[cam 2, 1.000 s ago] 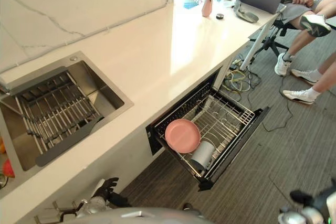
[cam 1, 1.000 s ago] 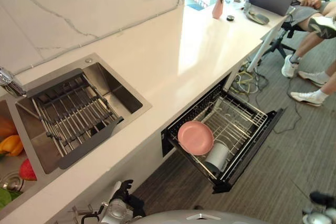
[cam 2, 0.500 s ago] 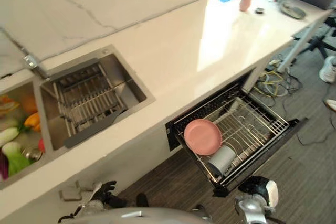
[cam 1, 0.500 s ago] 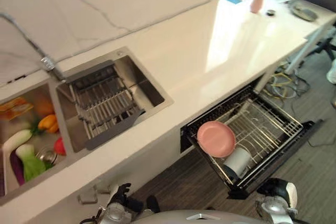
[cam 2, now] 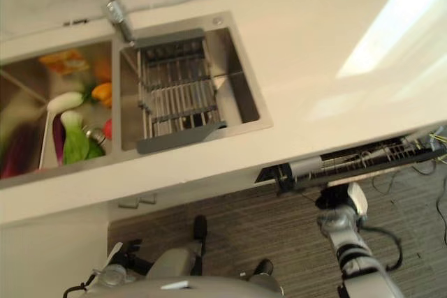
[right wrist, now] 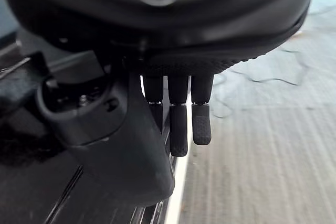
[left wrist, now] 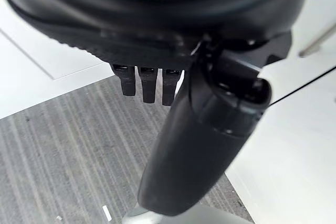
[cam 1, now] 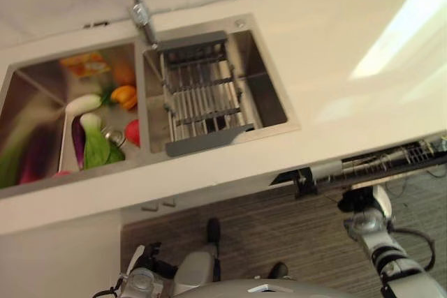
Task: Place the dishes in the dishwasher.
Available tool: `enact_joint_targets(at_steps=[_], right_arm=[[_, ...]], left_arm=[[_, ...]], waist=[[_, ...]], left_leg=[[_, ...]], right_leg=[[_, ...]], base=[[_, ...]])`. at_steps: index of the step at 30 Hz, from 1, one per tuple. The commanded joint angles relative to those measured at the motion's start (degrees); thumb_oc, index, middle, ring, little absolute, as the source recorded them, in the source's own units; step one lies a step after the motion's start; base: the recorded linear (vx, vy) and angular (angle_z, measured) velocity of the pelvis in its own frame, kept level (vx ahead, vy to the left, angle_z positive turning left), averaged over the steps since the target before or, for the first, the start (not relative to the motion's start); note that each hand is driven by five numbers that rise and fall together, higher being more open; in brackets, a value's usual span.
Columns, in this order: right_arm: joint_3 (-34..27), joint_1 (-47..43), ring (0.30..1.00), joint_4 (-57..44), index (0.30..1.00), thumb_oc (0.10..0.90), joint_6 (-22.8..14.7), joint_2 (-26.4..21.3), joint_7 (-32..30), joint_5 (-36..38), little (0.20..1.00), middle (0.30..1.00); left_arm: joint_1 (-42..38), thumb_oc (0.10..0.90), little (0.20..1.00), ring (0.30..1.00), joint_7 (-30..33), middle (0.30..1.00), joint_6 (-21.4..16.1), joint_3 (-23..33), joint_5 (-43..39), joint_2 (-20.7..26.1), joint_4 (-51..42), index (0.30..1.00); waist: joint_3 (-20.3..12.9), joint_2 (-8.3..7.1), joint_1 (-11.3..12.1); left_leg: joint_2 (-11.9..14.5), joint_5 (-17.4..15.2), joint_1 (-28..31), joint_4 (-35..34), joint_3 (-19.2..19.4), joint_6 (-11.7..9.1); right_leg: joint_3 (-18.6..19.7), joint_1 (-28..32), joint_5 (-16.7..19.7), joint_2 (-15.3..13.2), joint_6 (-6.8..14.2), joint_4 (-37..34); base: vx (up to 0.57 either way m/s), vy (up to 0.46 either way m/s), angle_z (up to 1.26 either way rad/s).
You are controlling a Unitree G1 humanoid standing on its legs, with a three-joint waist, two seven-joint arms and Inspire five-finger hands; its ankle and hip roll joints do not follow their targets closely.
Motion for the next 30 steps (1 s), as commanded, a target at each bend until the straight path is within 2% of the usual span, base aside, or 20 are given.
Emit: enact_joint_targets(at_steps=[1, 3, 6, 7, 8, 9, 10, 12, 17, 19, 21, 22, 23, 24, 25, 26, 28, 29, 30], right_arm=[[6.9, -18.1, 0.300, -9.6, 0.300, 0.400, -9.0, -1.3, -0.5, -11.3, 0.300, 0.300], [9.9, -22.0, 0.300, -9.0, 0.300, 0.400, -8.6, -0.8, -0.8, -13.5, 0.300, 0.300], [12.8, -24.0, 0.300, -10.1, 0.300, 0.400, -8.1, 0.7, -0.3, -15.8, 0.300, 0.300], [13.6, -23.6, 0.349, -10.6, 0.349, 0.433, -8.0, 1.5, 0.1, -16.6, 0.349, 0.349], [13.7, -23.6, 0.509, -10.6, 0.509, 0.540, -8.0, 1.5, 0.1, -16.6, 0.509, 0.509], [15.1, -22.3, 0.900, -11.8, 0.900, 0.800, -7.8, 3.2, 1.1, -18.3, 0.900, 0.900], [15.6, -18.9, 0.900, -11.8, 0.900, 0.800, -7.8, 5.5, 2.3, -18.7, 0.900, 0.900], [15.5, -16.4, 0.900, -11.2, 0.900, 0.800, -7.8, 6.8, 2.7, -18.6, 0.900, 0.900], [13.0, -1.0, 0.900, -7.1, 0.900, 0.800, -7.7, 12.4, 5.4, -16.2, 0.900, 0.900], [12.5, 1.9, 0.900, -6.3, 0.900, 0.800, -7.7, 13.3, 5.9, -15.8, 0.900, 0.900], [8.5, 9.5, 0.900, 0.1, 0.900, 0.800, -7.5, 15.8, 6.6, -12.2, 0.900, 0.900], [6.9, 11.7, 0.900, 1.8, 0.900, 0.800, -7.3, 16.3, 6.6, -11.1, 0.900, 0.900], [6.9, 11.7, 0.900, 1.8, 0.900, 0.800, -7.3, 16.3, 6.6, -11.1, 0.900, 0.900], [2.4, 15.2, 0.900, 7.0, 0.900, 0.800, -7.1, 17.3, 6.7, -6.8, 0.900, 0.900], [0.6, 16.2, 0.900, 9.0, 0.900, 0.800, -7.0, 17.5, 6.8, -5.1, 0.900, 0.900], [-2.4, 17.8, 0.900, 12.9, 0.900, 0.800, -6.7, 17.6, 7.2, -2.2, 0.900, 0.900], [-2.4, 17.8, 0.900, 12.9, 0.900, 0.800, -6.7, 17.5, 7.2, -2.2, 0.900, 0.900], [-3.5, 18.2, 0.900, 15.5, 0.900, 0.800, -6.4, 17.5, 7.5, -1.2, 0.900, 0.900], [-5.3, 18.4, 0.900, 19.2, 0.900, 0.800, -5.8, 17.3, 8.0, 0.5, 0.900, 0.900]], left_arm=[[-4.5, 0.800, 0.900, 0.900, 1.2, 0.900, -1.6, -1.6, -1.7, 2.0, 1.5, 0.900], [-5.6, 0.800, 0.900, 0.900, 1.2, 0.900, -1.5, -1.8, -2.8, 2.0, 1.6, 0.900], [-7.3, 0.800, 0.900, 0.900, 0.0, 0.900, -1.2, -1.6, -4.7, 1.9, 2.1, 0.900], [-7.6, 0.800, 0.900, 0.900, -0.7, 0.900, -1.2, -1.4, -5.4, 1.8, 1.9, 0.900], [-7.6, 0.800, 0.900, 0.900, -0.7, 0.900, -1.2, -1.4, -5.4, 1.8, 1.9, 0.900], [-8.0, 0.800, 0.900, 0.900, -1.8, 0.900, -1.2, -0.5, -7.4, 1.7, 1.7, 0.900], [-8.5, 0.800, 0.900, 0.900, -2.3, 0.900, -1.2, 0.6, -9.2, 1.5, 1.8, 0.900], [-8.4, 0.800, 0.900, 0.900, -2.7, 0.900, -1.2, 0.9, -9.6, 1.4, 1.7, 0.900], [-6.8, 0.800, 0.900, 0.900, -5.7, 0.900, -1.8, 4.1, -15.5, -0.2, 1.1, 0.900], [-6.7, 0.800, 0.900, 0.900, -6.1, 0.900, -1.9, 4.3, -16.1, -0.4, 1.2, 0.900], [-6.6, 0.800, 0.900, 0.900, -7.8, 0.900, -2.2, 3.9, -17.0, -1.0, 0.8, 0.900], [-6.5, 0.800, 0.900, 0.900, -8.2, 0.900, -2.2, 3.5, -16.7, -1.1, 0.9, 0.900], [-6.5, 0.800, 0.900, 0.900, -8.2, 0.900, -2.2, 3.5, -16.7, -1.1, 0.9, 0.900], [-6.4, 0.800, 0.900, 0.900, -9.0, 0.900, -2.1, 2.2, -16.8, -1.7, 0.7, 0.900], [-6.3, 0.800, 0.900, 0.900, -9.5, 0.900, -2.0, 1.9, -16.8, -1.9, 1.0, 0.900], [-6.1, 0.800, 0.900, 0.900, -9.9, 0.900, -1.9, 1.4, -17.2, -2.3, 1.2, 0.900], [-6.1, 0.800, 0.900, 0.900, -9.9, 0.900, -1.9, 1.4, -17.2, -2.3, 1.2, 0.900], [-6.0, 0.800, 0.900, 0.900, -10.1, 0.900, -1.6, 0.9, -16.9, -2.4, 1.3, 0.900], [-6.2, 0.800, 0.900, 0.900, -11.0, 0.900, -1.2, 0.2, -15.7, -2.5, 2.4, 0.900]], waist=[[-0.8, -0.03, 4.1], [-0.4, -0.52, 4.9], [0.2, -1.26, 4.7], [0.4, -1.40, 4.5], [0.4, -1.43, 4.5], [0.7, -2.07, 3.7], [0.8, -2.91, 3.0], [0.5, -3.46, 2.6], [-0.8, -5.65, 0.5], [-1.1, -5.91, 0.1], [-1.7, -6.20, -1.8], [-2.0, -6.19, -2.5], [-2.0, -6.19, -2.5], [-2.3, -5.59, -3.8], [-2.4, -5.28, -4.3], [-2.5, -4.34, -5.2], [-2.5, -4.35, -5.2], [-2.3, -3.64, -5.8], [-2.2, -2.31, -6.7]], left_leg=[[1.9, -7.2, 1.3, 0.7, 1.5, -4.8], [1.8, -7.2, 0.6, 0.6, 1.4, -4.8], [1.6, -7.4, 0.4, 0.5, 1.3, -4.5], [1.6, -7.6, 0.6, 0.4, 1.2, -4.3], [1.5, -7.6, 0.6, 0.4, 1.2, -4.3], [1.5, -7.9, 1.1, 0.4, 1.4, -3.9], [1.4, -8.6, 1.8, 0.3, 1.8, -3.2], [1.4, -9.0, 2.3, 0.3, 2.1, -2.8], [1.1, -11.1, 5.7, 0.3, 3.9, -1.2], [1.0, -11.4, 6.3, 0.3, 4.0, -1.0], [0.2, -12.2, 7.7, 0.2, 3.8, -0.4], [-0.3, -11.3, 7.6, 0.2, 4.0, 0.2], [-0.3, -11.3, 7.6, 0.2, 4.0, 0.2], [-1.0, -11.9, 8.6, 0.2, 3.5, 0.8], [-1.5, -12.1, 9.2, 0.2, 3.1, 1.1], [-2.3, -12.4, 10.2, 0.2, 1.6, 1.8], [-2.3, -12.4, 10.2, 0.2, 1.6, 1.8], [-2.5, -12.6, 11.1, 0.2, 0.6, 2.3], [-2.5, -13.0, 12.4, 0.2, -0.7, 2.8]], right_leg=[[3.2, -1.2, 0.2, -5.4, 2.0, 3.9], [2.7, -1.6, 0.2, -5.7, 2.1, 4.3], [3.1, -2.6, 0.1, -6.4, 2.0, 6.5], [3.3, -2.7, 0.1, -6.6, 1.9, 7.3], [3.3, -2.7, 0.1, -6.6, 1.9, 7.3], [4.1, -3.2, 0.5, -7.0, 2.0, 8.6], [4.9, -3.6, 1.0, -7.3, 2.2, 9.2], [5.3, -3.6, 1.3, -7.4, 2.4, 9.3], [8.0, -3.3, 4.0, -7.7, 3.4, 9.7], [8.3, -3.1, 4.3, -7.7, 3.5, 9.9], [9.9, -2.8, 6.9, -8.0, 4.1, 11.6], [9.8, -3.0, 8.7, -8.5, 3.7, 12.2], [9.8, -3.0, 8.7, -8.5, 3.7, 12.2], [11.3, -3.4, 11.4, -9.4, 4.0, 15.9], [11.9, -3.6, 13.0, -9.8, 4.2, 17.5], [14.2, -4.7, 16.4, -10.5, 4.4, 22.9], [14.2, -4.8, 16.4, -10.6, 4.4, 22.9], [16.5, -6.1, 17.4, -10.3, 4.1, 26.1], [20.0, -7.9, 16.8, -8.6, 3.3, 30.9]], base=[[0.03, 0.065, 0.28], [0.04, 0.063, 0.12], [0.04, 0.052, -0.02], [0.03, 0.036, -0.01], [0.03, 0.052, -0.03], [0.03, 0.065, -0.03], [0.03, 0.065, -0.10], [0.02, 0.039, -0.20], [0.05, 0.058, -0.08], [0.04, 0.046, -0.17], [0.04, 0.134, -0.09], [0.01, 0.131, -0.04], [0.02, 0.176, 0.14], [0.07, 0.173, 0.20], [0.12, 0.303, 0.43], [0.07, 0.190, 0.51], [0.04, 0.100, 0.43], [0.09, 0.188, 0.51], [0.12, 0.212, 0.68]])
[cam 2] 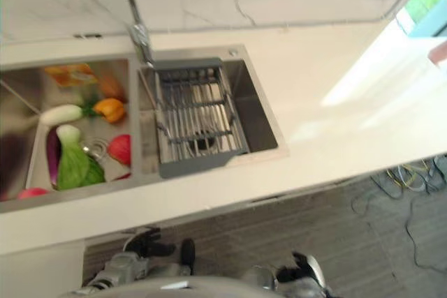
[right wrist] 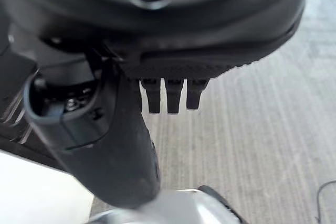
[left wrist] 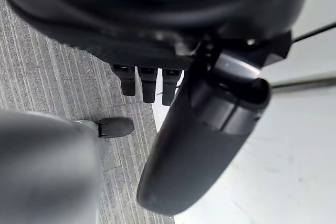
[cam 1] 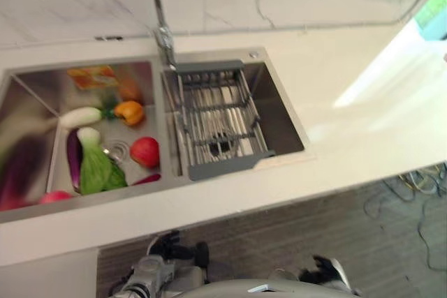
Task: Place the dishes in the dishwasher.
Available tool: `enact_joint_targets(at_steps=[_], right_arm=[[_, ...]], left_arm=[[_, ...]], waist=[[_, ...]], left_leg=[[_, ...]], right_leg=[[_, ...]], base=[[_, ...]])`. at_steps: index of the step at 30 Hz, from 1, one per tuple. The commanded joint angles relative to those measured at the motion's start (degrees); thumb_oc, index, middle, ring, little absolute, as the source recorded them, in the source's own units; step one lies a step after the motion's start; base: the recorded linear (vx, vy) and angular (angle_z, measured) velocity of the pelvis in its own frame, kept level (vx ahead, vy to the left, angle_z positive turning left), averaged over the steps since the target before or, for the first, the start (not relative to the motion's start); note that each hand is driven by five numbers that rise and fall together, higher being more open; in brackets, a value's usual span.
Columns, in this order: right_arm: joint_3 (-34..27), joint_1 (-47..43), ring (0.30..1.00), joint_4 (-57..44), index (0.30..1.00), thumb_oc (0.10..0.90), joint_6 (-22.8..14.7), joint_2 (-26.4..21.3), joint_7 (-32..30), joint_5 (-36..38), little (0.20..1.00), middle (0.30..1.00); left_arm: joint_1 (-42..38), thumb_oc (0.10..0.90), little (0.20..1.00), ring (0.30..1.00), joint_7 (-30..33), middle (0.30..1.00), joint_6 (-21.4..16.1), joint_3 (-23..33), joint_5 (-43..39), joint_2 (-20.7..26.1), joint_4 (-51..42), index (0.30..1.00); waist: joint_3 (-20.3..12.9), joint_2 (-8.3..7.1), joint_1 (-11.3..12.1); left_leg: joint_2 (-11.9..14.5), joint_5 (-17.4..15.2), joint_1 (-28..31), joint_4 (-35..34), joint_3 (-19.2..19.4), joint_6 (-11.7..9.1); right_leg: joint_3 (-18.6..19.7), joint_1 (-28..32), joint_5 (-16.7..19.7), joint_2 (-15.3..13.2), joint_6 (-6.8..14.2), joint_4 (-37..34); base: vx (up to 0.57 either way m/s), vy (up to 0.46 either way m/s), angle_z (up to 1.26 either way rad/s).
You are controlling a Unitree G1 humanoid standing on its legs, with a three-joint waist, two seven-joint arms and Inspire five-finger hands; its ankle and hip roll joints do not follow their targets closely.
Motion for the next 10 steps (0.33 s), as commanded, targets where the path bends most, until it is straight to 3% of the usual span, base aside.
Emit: enact_joint_targets(at_steps=[1, 2, 3, 5, 7, 8, 9, 10], right_arm=[[0.5, -3.5, 0.900, 2.6, 0.900, 0.800, 0.0, -0.1, 1.1, 5.0, 0.900, 0.900], [-0.2, -3.5, 0.900, 3.4, 0.900, 0.800, 0.0, 0.0, 1.4, 6.2, 0.900, 0.900], [-1.2, -3.5, 0.900, 4.3, 0.900, 0.800, -0.1, 0.2, 2.1, 8.5, 0.900, 0.900], [-2.3, -4.3, 0.900, 5.5, 0.900, 0.800, -0.1, 0.8, 2.9, 11.9, 0.900, 0.900], [-1.9, -5.3, 0.900, 6.0, 0.900, 0.800, 0.0, 1.4, 4.2, 13.6, 0.900, 0.900], [-1.8, -5.4, 0.900, 6.0, 0.900, 0.800, 0.0, 1.4, 4.2, 13.6, 0.900, 0.900], [-1.8, -5.8, 0.900, 7.0, 0.900, 0.800, 0.1, 1.6, 4.7, 14.1, 0.900, 0.900], [-1.8, -5.8, 0.900, 7.0, 0.900, 0.800, 0.1, 1.6, 4.7, 14.1, 0.900, 0.900]], left_arm=[[-1.6, 0.800, 0.900, 0.900, -1.2, 0.900, -0.9, 0.8, 1.7, 0.8, 0.8, 0.900], [-1.6, 0.800, 0.900, 0.900, -1.4, 0.900, -0.6, 0.7, 1.6, 0.6, 1.1, 0.900], [-2.2, 0.800, 0.900, 0.900, -1.7, 0.900, -0.5, 0.6, 1.8, 0.7, 1.7, 0.900], [-2.7, 0.800, 0.900, 0.900, -2.2, 0.900, -0.1, 0.7, 2.1, 0.8, 2.9, 0.900], [-3.6, 0.800, 0.900, 0.900, -2.4, 0.900, -0.1, -0.4, 3.5, 0.8, 3.9, 0.900], [-3.6, 0.800, 0.900, 0.900, -2.4, 0.900, -0.1, -0.4, 3.6, 0.8, 3.9, 0.900], [-3.4, 0.800, 0.900, 0.900, -2.9, 0.900, 0.1, -0.3, 3.7, 0.8, 4.4, 0.900], [-3.4, 0.800, 0.900, 0.900, -2.9, 0.900, 0.1, -0.3, 3.7, 0.8, 4.4, 0.900]], waist=[[1.2, 1.60, -0.2], [1.1, 2.50, -0.9], [1.1, 3.37, -1.8], [1.5, 3.98, -2.6], [1.4, 3.62, -3.8], [1.6, 3.68, -3.9], [1.0, 2.84, -3.7], [1.0, 2.84, -3.8]], left_leg=[[1.2, -6.6, 2.2, 0.2, 2.3, -4.0], [1.7, -6.4, 2.8, 0.2, 1.2, -3.9], [2.6, -6.4, 3.4, 0.2, 0.3, -4.4], [2.7, -6.3, 4.3, 0.2, -0.8, -4.9], [2.3, -6.7, 5.0, 0.2, -1.7, -5.5], [2.4, -6.8, 5.3, 0.2, -1.7, -5.6], [1.9, -7.2, 6.2, 0.2, -1.6, -5.9], [2.0, -7.2, 6.3, 0.2, -1.7, -5.9]], right_leg=[[7.2, -1.5, 12.6, 3.1, 2.2, -4.7], [9.7, -4.2, 9.3, 5.3, 0.6, -2.0], [11.6, -5.5, 1.8, 8.7, -1.5, -3.7], [13.3, -7.0, -1.4, 11.1, -1.8, -7.9], [15.7, -8.0, -1.0, 12.8, -1.1, -14.8], [15.6, -7.7, -1.0, 12.9, -1.1, -14.9], [16.4, -4.4, -0.9, 13.0, 0.1, -19.5], [16.4, -4.2, -0.9, 13.0, 0.1, -19.6]], base=[[0.13, 0.176, 0.74], [0.12, 0.073, 0.71], [0.12, 0.046, 0.82], [0.09, -0.028, 0.55], [0.07, -0.062, 0.28], [0.07, -0.071, 0.51], [0.04, -0.048, 0.63], [0.05, -0.070, 0.80]])
